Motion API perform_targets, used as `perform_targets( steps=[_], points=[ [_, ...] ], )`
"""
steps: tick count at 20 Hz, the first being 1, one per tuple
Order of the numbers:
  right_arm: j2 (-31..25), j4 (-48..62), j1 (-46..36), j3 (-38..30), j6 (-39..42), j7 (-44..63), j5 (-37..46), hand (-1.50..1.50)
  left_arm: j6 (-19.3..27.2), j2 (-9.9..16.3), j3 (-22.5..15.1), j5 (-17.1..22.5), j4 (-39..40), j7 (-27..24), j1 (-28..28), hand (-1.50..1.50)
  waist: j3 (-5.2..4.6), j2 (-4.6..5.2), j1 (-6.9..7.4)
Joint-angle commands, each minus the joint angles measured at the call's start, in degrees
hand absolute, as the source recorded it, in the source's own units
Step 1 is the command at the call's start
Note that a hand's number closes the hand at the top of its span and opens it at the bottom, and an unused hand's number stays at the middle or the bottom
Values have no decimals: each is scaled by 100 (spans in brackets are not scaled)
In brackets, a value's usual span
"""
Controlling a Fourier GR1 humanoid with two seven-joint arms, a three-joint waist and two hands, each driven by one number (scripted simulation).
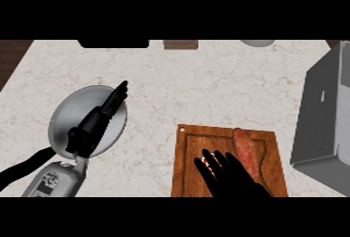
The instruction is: Pick the cupcake from the cutting board and place it in the cardboard box
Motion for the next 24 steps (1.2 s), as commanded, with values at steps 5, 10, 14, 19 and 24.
perform_targets(
  steps=[5,10,14,19,24],
  points=[
    [420,985,-53,-204,-36,-205,187,-150,-431,-225,315,-202,304,-360,155,0,2,5,0],
    [88,1125,275,-473,-420,-907,353,-150,-416,-362,340,-414,-489,420,320,0,4,-4,4],
    [-107,918,402,-668,-443,-1341,337,-150,-418,-609,383,-624,-281,153,366,0,3,-4,-3],
    [622,1785,-82,-490,-374,-1160,780,-150,-711,-552,664,-703,-400,186,367,0,2,-1,12],
    [452,1360,38,-948,159,-1339,491,-150,-658,-872,756,-951,-206,246,182,0,2,-1,-3]
  ],
)
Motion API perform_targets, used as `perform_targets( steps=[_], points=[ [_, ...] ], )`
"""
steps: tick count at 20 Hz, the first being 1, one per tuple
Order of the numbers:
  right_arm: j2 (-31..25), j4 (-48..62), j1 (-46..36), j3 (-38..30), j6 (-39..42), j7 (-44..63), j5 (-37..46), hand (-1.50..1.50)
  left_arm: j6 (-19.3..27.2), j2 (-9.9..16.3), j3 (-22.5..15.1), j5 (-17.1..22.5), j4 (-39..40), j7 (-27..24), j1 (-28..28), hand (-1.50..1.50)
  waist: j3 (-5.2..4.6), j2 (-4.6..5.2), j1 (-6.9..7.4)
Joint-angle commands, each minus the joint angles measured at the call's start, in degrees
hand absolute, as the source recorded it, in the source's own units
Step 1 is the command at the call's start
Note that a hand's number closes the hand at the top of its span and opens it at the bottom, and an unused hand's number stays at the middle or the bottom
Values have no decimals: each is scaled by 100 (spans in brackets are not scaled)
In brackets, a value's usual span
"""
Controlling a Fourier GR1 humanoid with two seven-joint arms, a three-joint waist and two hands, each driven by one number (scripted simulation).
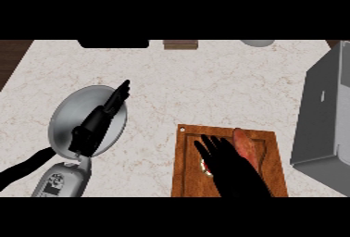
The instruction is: Pick the cupcake from the cutting board and place it in the cardboard box
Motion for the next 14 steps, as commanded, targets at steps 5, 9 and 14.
perform_targets(
  steps=[5,9,14],
  points=[
    [483,970,-113,55,-292,-213,340,-150,-269,-112,231,-163,162,-248,132,0,0,3,9],
    [324,756,142,68,-56,-237,425,-150,-562,-30,448,-109,97,-327,230,0,-1,0,2],
    [412,785,386,375,-201,-244,708,-150,-384,-345,334,-355,-6,25,58,0,0,-4,-6]
  ],
)
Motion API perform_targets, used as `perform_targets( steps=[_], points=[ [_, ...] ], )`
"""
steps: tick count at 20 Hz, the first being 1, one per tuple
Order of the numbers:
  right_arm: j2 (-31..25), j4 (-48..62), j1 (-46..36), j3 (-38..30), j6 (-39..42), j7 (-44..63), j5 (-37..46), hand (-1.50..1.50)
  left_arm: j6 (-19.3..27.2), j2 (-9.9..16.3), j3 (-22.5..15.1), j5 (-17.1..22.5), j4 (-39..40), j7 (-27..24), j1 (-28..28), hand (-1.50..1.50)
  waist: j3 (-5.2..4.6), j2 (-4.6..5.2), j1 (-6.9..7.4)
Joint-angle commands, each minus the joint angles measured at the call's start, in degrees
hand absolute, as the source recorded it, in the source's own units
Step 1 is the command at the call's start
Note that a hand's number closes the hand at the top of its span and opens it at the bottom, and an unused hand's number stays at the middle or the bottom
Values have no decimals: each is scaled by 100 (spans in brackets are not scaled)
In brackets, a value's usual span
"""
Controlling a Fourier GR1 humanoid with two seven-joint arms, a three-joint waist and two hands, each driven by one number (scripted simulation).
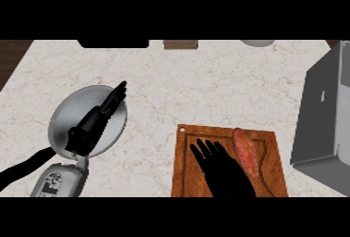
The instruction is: Pick the cupcake from the cutting board and place it in the cardboard box
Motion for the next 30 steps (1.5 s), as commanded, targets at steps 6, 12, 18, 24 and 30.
perform_targets(
  steps=[6,12,18,24,30],
  points=[
    [143,1313,-291,-214,-657,-448,542,-150,-87,-240,-58,-176,-287,125,174,0,1,1,14],
    [75,1161,-59,-285,-632,-706,501,150,-367,-106,347,-11,-278,352,-99,0,1,-1,5],
    [11,1449,-681,-622,-524,-1136,644,150,-186,-280,93,-368,-318,-206,549,0,0,0,25],
    [-756,263,400,-1234,-1204,-712,796,150,-204,-332,281,-247,85,-72,121,0,-1,-20,-155],
    [-1537,-486,1603,-2744,-2070,-796,366,150,-275,-268,217,-225,-350,35,454,0,1,-42,-159]
  ],
)
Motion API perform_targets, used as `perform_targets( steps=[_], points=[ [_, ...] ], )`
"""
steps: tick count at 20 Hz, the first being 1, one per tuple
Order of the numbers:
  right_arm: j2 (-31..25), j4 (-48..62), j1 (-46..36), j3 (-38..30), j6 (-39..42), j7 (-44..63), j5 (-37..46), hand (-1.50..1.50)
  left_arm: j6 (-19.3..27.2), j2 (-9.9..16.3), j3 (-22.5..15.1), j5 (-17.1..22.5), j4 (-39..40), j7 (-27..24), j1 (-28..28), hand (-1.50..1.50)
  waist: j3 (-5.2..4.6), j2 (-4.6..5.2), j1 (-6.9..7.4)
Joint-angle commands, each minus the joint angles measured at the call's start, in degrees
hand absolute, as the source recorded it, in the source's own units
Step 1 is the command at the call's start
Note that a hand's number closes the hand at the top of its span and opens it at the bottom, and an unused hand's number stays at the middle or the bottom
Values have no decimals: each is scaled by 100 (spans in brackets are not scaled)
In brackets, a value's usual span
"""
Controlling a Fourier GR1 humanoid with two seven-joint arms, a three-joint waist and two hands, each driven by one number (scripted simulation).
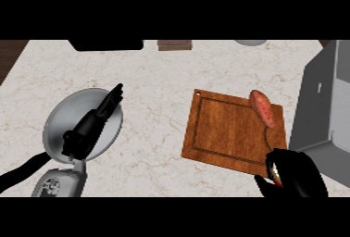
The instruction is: Pick the cupcake from the cutting board and place it in the cardboard box
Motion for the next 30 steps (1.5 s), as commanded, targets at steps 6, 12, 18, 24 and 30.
perform_targets(
  steps=[6,12,18,24,30],
  points=[
    [-650,-2317,1299,-1209,-348,178,-178,150,36,-135,-48,-61,76,102,-175,0,-2,18,54],
    [-800,-4519,2011,-1765,541,294,-1093,150,17,-70,-15,-79,-163,319,-175,0,-4,15,70],
    [-307,-4964,1731,-1763,140,595,-948,150,119,-189,-94,-130,-207,157,45,0,-13,-25,-2],
    [-130,-4910,1166,-2167,513,1061,-1290,150,32,-131,-5,-71,-22,131,-2,0,-15,7,39],
    [-348,-4509,215,-3226,1103,1301,-1782,150,89,-183,-69,-137,-284,549,-305,0,-8,-9,44]
  ],
)
